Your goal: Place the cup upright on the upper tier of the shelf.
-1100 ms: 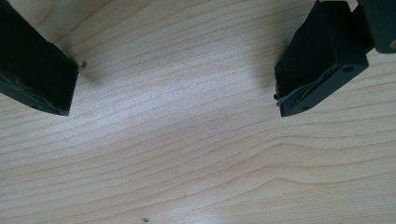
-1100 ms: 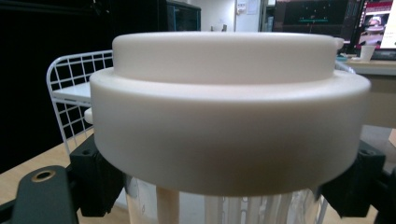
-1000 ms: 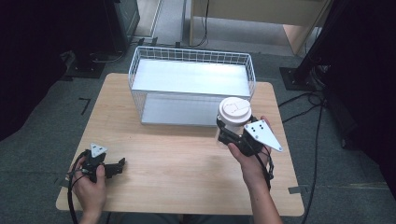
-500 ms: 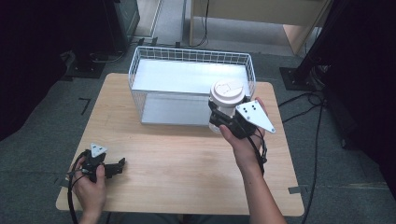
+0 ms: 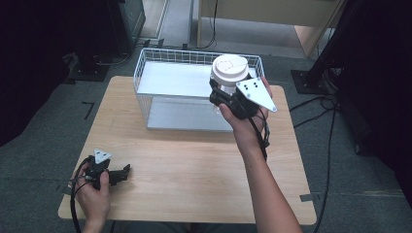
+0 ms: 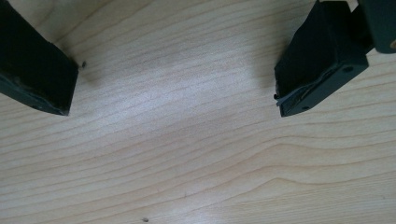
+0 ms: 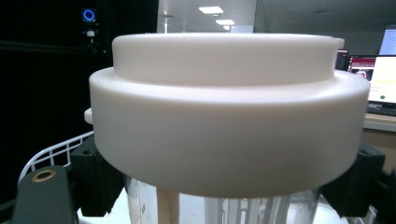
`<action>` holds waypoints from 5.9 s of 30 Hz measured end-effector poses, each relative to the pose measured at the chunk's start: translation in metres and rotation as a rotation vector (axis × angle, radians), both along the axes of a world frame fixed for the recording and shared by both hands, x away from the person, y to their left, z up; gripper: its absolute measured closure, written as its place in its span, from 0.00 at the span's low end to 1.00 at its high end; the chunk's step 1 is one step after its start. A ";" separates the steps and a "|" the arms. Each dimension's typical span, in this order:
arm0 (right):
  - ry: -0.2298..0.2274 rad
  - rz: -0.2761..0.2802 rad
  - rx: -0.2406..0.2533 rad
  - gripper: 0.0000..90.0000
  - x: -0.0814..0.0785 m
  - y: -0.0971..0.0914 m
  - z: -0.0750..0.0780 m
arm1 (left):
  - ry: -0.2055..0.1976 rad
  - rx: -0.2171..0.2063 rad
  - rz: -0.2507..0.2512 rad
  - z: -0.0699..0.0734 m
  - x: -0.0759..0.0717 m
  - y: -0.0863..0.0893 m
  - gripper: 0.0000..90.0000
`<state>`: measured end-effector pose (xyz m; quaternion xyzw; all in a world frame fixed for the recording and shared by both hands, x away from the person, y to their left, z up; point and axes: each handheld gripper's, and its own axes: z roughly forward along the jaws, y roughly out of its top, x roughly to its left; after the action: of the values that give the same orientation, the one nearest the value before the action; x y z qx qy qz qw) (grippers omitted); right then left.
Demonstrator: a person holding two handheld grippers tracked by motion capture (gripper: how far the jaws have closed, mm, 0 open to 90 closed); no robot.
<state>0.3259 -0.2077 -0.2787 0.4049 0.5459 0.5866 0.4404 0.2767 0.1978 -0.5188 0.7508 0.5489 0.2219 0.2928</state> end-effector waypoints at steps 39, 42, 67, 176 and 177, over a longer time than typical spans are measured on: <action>0.040 -0.080 -0.037 0.17 0.103 0.026 0.012 | 0.003 -0.001 -0.001 0.000 0.000 0.000 0.00; 0.047 -0.084 -0.045 0.17 0.109 0.027 0.013 | 0.002 -0.001 0.000 0.000 0.000 0.000 0.00; 0.092 -0.104 -0.033 0.17 0.136 0.030 0.001 | 0.003 0.002 -0.003 0.000 0.000 0.000 0.00; 0.425 -0.167 0.005 0.00 -0.048 -0.145 -0.189 | 0.001 -0.001 0.000 0.000 0.000 0.000 0.00; 0.426 -0.174 0.005 0.00 -0.050 -0.148 -0.191 | 0.001 -0.001 0.000 0.000 0.000 0.000 0.00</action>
<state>0.2760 -0.3561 -0.4702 0.5661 0.5881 0.4490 0.3632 0.2765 0.1976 -0.5188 0.7507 0.5492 0.2215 0.2928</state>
